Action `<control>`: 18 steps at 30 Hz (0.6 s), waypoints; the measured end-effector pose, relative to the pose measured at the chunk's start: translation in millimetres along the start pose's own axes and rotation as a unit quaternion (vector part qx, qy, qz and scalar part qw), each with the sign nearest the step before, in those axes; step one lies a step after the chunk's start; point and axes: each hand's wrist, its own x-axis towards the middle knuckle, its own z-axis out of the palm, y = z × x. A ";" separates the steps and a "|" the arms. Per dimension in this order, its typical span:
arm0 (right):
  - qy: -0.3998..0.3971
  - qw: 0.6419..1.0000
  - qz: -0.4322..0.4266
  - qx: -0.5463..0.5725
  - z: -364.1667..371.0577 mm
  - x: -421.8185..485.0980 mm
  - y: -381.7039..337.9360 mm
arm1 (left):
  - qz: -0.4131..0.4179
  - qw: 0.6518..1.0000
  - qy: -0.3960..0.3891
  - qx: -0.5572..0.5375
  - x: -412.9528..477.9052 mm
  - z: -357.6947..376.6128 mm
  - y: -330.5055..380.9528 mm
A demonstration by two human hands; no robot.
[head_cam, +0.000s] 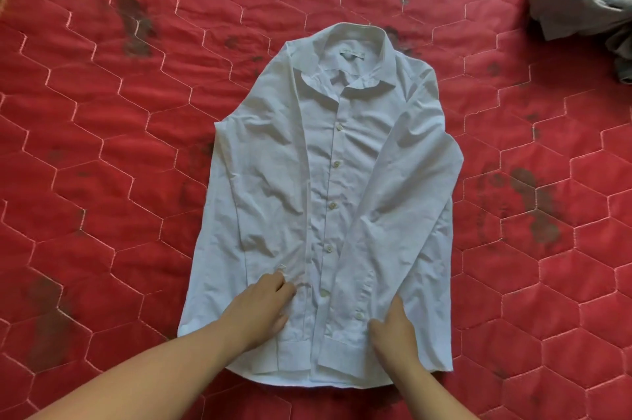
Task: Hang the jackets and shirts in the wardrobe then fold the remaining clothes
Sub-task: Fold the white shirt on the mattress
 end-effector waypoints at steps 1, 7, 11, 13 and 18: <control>0.018 1.000 -0.010 -0.021 0.9 -3.7 4.5 | 0.018 0.999 0.005 0.027 -5.0 2.8 -1.4; 0.123 0.890 -0.257 -0.357 7.5 -10.4 24.6 | 0.166 0.971 -0.017 0.170 -25.2 23.4 2.4; -0.013 0.755 -0.409 -0.512 18.8 -12.0 39.6 | 0.181 0.952 -0.032 0.245 -29.6 38.1 4.1; -0.010 0.718 -0.434 -0.545 21.9 -10.8 38.4 | 0.173 0.950 -0.037 0.257 -29.3 43.9 4.8; -0.025 0.632 -0.493 -0.598 26.3 -9.4 46.3 | 0.191 0.953 -0.010 0.235 -36.1 45.9 10.5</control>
